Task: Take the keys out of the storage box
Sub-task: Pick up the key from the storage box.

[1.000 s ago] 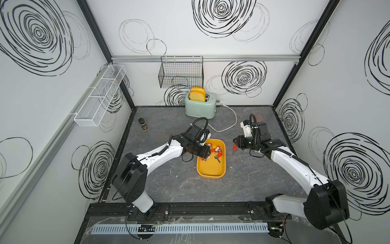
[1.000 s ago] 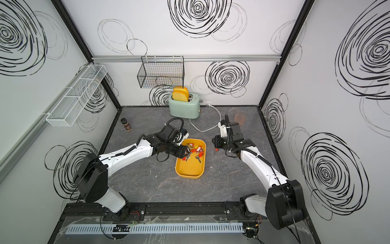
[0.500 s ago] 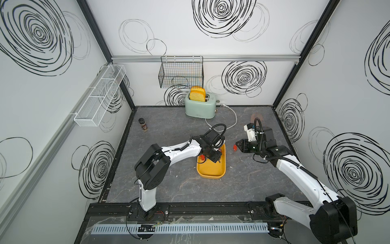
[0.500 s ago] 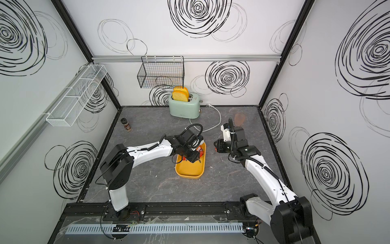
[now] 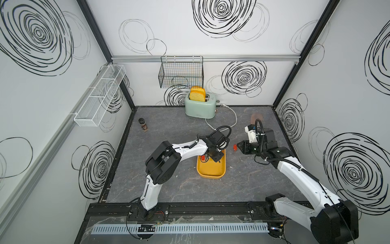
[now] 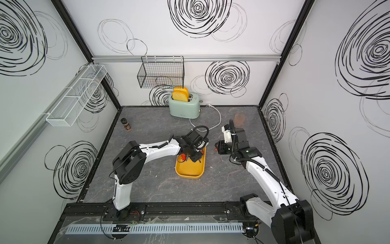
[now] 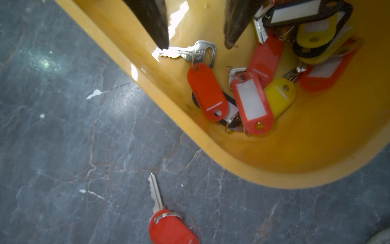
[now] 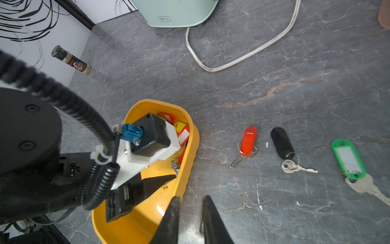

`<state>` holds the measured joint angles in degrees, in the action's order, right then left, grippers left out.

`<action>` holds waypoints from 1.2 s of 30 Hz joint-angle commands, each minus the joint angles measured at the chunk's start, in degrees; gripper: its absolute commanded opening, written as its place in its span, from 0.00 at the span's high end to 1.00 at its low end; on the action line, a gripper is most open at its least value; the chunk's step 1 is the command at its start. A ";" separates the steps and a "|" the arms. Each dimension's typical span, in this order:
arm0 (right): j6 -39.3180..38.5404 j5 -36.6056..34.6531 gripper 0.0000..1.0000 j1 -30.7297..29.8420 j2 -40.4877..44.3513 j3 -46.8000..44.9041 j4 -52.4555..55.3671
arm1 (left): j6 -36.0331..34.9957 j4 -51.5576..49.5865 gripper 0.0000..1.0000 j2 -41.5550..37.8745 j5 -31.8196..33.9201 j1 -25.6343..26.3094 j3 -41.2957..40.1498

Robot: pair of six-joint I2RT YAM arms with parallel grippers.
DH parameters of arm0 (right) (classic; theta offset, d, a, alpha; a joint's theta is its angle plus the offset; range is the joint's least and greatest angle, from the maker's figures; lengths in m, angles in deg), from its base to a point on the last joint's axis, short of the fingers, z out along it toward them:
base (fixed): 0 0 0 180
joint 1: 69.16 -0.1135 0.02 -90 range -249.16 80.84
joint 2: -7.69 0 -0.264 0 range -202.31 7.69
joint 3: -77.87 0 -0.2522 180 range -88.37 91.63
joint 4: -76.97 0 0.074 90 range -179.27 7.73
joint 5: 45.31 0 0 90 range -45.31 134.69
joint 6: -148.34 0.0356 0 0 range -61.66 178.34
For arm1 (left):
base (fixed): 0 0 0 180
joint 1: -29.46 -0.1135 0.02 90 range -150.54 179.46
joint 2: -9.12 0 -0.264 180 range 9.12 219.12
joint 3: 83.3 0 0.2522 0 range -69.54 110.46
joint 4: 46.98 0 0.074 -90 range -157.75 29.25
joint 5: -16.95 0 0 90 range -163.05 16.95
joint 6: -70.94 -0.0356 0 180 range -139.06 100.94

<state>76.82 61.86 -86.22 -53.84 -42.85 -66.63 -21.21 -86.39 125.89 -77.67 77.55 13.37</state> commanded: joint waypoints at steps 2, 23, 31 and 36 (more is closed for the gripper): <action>-0.93 0.54 0.76 0.18 0.50 -0.38 1.18 | -2.61 0.88 0.55 2.09 1.44 0.43 2.61; -1.15 0.76 0.76 0.54 0.37 -0.62 0.71 | -2.53 2.16 0.90 4.90 3.04 0.33 2.34; -0.93 0.39 0.76 0.62 -0.10 -0.70 0.36 | -1.91 2.14 0.93 0.02 4.07 -0.10 0.14; -0.64 0.72 0.76 0.58 -0.68 -0.65 -0.39 | -0.97 2.07 0.95 -4.71 3.90 -0.79 -2.28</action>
<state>76.53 62.19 -85.82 -54.00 -42.90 -66.74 -22.63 -84.10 125.74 -74.20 77.53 12.26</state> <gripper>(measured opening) 0.237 0.058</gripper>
